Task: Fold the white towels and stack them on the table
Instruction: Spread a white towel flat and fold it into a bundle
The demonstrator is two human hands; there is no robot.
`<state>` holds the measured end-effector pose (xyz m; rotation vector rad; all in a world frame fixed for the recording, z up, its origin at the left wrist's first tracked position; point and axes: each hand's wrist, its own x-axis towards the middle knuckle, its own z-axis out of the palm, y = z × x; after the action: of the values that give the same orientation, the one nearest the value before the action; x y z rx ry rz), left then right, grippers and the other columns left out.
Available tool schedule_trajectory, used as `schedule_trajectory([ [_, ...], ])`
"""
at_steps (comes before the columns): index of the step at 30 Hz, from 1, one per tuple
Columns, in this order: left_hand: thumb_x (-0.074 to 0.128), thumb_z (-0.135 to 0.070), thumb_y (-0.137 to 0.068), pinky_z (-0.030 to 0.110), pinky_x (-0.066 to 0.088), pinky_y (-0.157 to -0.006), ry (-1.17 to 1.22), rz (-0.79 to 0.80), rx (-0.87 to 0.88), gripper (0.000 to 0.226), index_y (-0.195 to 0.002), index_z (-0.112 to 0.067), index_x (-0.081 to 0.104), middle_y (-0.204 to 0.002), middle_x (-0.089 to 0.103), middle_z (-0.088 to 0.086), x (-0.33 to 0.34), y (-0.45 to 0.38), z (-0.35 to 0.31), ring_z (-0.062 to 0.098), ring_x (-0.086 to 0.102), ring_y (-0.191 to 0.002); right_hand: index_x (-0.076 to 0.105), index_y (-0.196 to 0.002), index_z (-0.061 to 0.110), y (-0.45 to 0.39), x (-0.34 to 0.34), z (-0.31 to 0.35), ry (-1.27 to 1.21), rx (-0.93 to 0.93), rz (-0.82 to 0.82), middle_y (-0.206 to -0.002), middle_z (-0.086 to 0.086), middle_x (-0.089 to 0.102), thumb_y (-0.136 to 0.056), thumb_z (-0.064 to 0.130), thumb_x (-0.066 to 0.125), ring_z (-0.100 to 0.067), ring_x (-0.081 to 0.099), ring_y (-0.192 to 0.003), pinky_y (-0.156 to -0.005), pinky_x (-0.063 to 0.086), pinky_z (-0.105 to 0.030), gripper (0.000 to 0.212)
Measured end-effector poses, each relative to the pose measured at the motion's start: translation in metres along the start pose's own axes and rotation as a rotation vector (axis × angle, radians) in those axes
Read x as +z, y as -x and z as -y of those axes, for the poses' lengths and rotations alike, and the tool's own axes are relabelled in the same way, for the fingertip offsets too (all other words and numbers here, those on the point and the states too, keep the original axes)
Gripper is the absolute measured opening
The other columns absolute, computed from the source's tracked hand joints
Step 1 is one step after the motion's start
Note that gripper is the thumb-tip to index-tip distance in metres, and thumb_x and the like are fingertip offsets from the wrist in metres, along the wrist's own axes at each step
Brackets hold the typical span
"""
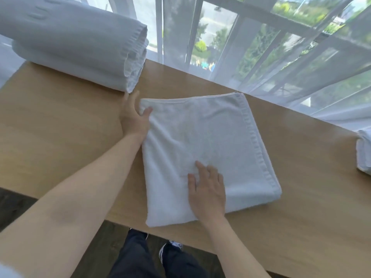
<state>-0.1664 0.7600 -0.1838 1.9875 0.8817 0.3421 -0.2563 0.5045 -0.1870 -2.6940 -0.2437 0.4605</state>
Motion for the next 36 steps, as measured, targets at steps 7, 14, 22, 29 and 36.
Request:
schedule_trajectory([
  [7,0.023,-0.046,-0.103,0.041,-0.009,-0.124,-0.593,0.385,0.436,0.064,-0.161,-0.02,0.016,-0.169,-0.004,0.0,0.034,0.135,0.039,0.019,-0.012,-0.155,0.056,-0.137,0.015,-0.037,-0.016,-0.004,-0.139,-0.215,-0.205,-0.127,-0.003,0.057,-0.102,0.011,0.047,-0.022,0.053,-0.118,-0.104,0.041,-0.036,0.037],
  [14,0.02,-0.049,-0.102,0.046,0.003,-0.126,-0.788,0.45,0.654,0.066,-0.162,-0.022,0.011,-0.169,-0.001,-0.001,0.043,0.076,0.033,0.021,-0.004,-0.156,0.004,-0.158,0.043,-0.102,-0.019,-0.038,0.268,-0.301,-0.001,-0.165,0.012,-0.009,-0.101,0.057,0.015,-0.012,-0.01,-0.153,-0.123,-0.011,-0.041,0.059],
  [22,0.029,-0.041,-0.102,0.05,0.017,-0.124,-0.756,0.384,0.814,0.064,-0.159,-0.014,0.023,-0.168,0.016,0.005,0.059,0.049,0.024,0.026,0.013,-0.155,-0.011,-0.157,0.039,-0.168,-0.046,-0.076,0.224,0.098,-0.122,-0.165,0.013,-0.019,-0.098,0.062,0.011,-0.01,-0.021,-0.151,-0.12,-0.019,-0.035,0.067],
  [29,0.03,-0.031,-0.103,0.054,0.023,-0.122,-0.721,0.381,0.897,0.057,-0.157,-0.012,0.031,-0.166,0.023,0.005,0.061,0.045,0.028,0.029,0.019,-0.154,-0.001,-0.16,0.033,-0.199,-0.058,-0.055,0.256,0.242,-0.234,-0.168,-0.005,-0.011,-0.103,0.052,0.017,-0.026,-0.007,-0.154,-0.121,-0.011,-0.055,0.063],
  [36,0.03,-0.025,-0.103,0.053,0.026,-0.12,-0.673,0.356,0.909,0.055,-0.154,-0.004,0.035,-0.163,0.028,0.01,0.061,0.045,0.029,0.029,0.025,-0.152,-0.004,-0.157,0.044,-0.222,-0.07,-0.084,0.237,0.091,-0.068,-0.168,0.006,-0.011,-0.098,0.064,0.012,-0.015,-0.016,-0.153,-0.123,-0.011,-0.043,0.064],
])
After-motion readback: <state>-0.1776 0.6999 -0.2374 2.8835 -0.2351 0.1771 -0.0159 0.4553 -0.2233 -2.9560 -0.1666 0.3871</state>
